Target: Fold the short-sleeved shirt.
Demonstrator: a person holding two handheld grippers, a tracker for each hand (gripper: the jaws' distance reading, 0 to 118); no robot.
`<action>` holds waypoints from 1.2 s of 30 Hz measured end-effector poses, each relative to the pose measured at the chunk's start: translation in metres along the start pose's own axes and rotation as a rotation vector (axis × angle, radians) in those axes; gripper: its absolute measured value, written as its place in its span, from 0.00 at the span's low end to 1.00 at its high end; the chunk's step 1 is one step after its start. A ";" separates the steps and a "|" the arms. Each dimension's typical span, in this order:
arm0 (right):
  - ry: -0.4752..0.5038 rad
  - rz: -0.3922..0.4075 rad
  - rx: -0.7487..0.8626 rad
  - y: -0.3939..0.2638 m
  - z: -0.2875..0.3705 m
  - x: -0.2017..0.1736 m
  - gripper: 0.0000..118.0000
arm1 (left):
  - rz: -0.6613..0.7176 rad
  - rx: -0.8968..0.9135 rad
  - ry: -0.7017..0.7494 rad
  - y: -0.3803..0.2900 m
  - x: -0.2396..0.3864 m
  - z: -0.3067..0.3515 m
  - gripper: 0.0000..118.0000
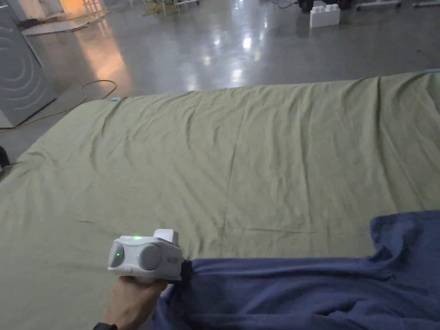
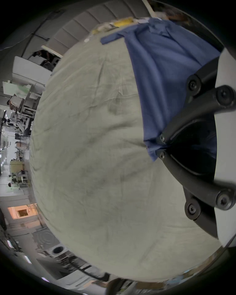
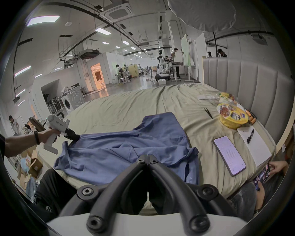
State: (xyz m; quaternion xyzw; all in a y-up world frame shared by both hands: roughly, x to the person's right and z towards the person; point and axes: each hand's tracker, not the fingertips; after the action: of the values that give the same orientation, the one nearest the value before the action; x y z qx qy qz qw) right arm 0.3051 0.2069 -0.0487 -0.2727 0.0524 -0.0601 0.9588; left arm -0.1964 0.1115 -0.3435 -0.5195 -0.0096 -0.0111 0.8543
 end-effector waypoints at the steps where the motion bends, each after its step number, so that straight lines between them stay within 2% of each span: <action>1: 0.002 0.001 -0.012 0.004 -0.007 0.003 0.00 | -0.070 -0.006 0.004 -0.001 0.004 -0.003 0.03; 3: -0.014 0.041 -0.051 0.024 -0.031 0.010 0.02 | -0.056 -0.041 -0.009 -0.001 0.006 -0.009 0.03; 4: -0.029 0.078 -0.060 0.035 -0.044 0.020 0.11 | -0.047 -0.050 -0.013 0.001 0.004 -0.008 0.03; 6: -0.036 0.086 -0.070 0.065 -0.077 0.036 0.46 | -0.049 -0.073 -0.019 0.008 -0.003 -0.010 0.03; 7: -0.026 0.060 -0.132 0.081 -0.100 0.047 0.65 | -0.045 -0.085 -0.028 0.010 -0.004 -0.010 0.03; 8: -0.003 0.021 -0.209 0.097 -0.123 0.057 0.68 | -0.037 -0.096 -0.035 0.012 -0.006 -0.011 0.03; 9: 0.050 -0.023 -0.324 0.112 -0.157 0.071 0.68 | -0.023 -0.107 -0.041 0.012 -0.001 -0.006 0.03; 10: 0.090 -0.025 -0.385 0.120 -0.184 0.081 0.68 | -0.016 -0.118 -0.040 0.013 -0.001 -0.006 0.03; 12: 0.023 0.012 -0.437 0.127 -0.233 0.095 0.68 | -0.005 -0.127 -0.044 0.014 0.000 -0.004 0.03; 13: -0.066 0.016 -0.526 0.127 -0.263 0.102 0.68 | -0.006 -0.131 -0.047 0.015 0.000 -0.004 0.03; 16: -0.191 0.043 -0.679 0.114 -0.323 0.114 0.67 | -0.001 -0.138 -0.057 0.014 -0.001 -0.003 0.03; 17: -0.226 0.045 -0.717 0.105 -0.332 0.114 0.63 | 0.005 -0.137 -0.066 0.015 -0.005 -0.004 0.03; 18: -0.227 0.022 -0.742 0.097 -0.335 0.113 0.58 | 0.030 -0.141 -0.080 0.014 -0.007 -0.003 0.03; 19: -0.224 0.008 -0.732 0.093 -0.336 0.110 0.57 | 0.046 -0.139 -0.088 0.013 -0.007 -0.002 0.03; 20: -0.222 0.094 -0.650 0.105 -0.320 0.107 0.46 | 0.048 -0.134 -0.087 0.012 -0.006 -0.002 0.03; 21: -0.182 0.173 -0.616 0.106 -0.313 0.105 0.22 | 0.046 -0.130 -0.087 0.010 -0.005 -0.001 0.03; 22: -0.161 0.197 -0.609 0.104 -0.312 0.107 0.00 | 0.037 -0.113 -0.097 0.011 -0.006 -0.004 0.03; 23: -0.203 0.214 -0.575 0.105 -0.313 0.111 0.00 | 0.012 -0.107 -0.087 0.010 -0.002 -0.003 0.03; 24: -0.141 0.124 -0.654 0.092 -0.306 0.077 0.00 | -0.027 -0.112 -0.068 0.011 0.001 -0.001 0.03; 25: -0.123 0.098 -0.638 0.092 -0.302 0.075 0.00 | -0.049 -0.112 -0.058 0.015 0.003 0.001 0.03; 27: -0.153 0.041 -0.555 0.098 -0.274 0.076 0.00 | -0.097 -0.079 -0.051 0.014 0.004 0.022 0.03; 28: -0.177 0.055 -0.459 0.112 -0.261 0.084 0.00 | -0.100 -0.053 -0.051 0.007 0.001 0.039 0.03; 29: -0.159 0.055 -0.414 0.117 -0.244 0.084 0.00 | -0.089 0.098 -0.084 0.007 -0.012 0.052 0.03; 30: -0.125 0.070 -0.383 0.120 -0.218 0.084 0.00 | -0.024 0.176 -0.147 -0.001 -0.024 0.075 0.03; 32: -0.084 0.064 -0.326 0.118 -0.167 0.081 0.00 | 0.003 0.235 -0.208 -0.023 -0.037 0.108 0.03; 34: -0.080 0.041 -0.278 0.106 -0.117 0.082 0.00 | 0.005 0.287 -0.204 -0.062 -0.047 0.146 0.03; 36: -0.077 0.023 -0.295 0.088 -0.093 0.090 0.00 | 0.032 0.287 -0.217 -0.098 -0.058 0.160 0.03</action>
State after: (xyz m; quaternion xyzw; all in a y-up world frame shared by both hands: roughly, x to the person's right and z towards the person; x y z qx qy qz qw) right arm 0.3889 0.2201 -0.1795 -0.4119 0.0268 -0.0303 0.9103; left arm -0.2585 0.2094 -0.1843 -0.3905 -0.0947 0.0600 0.9138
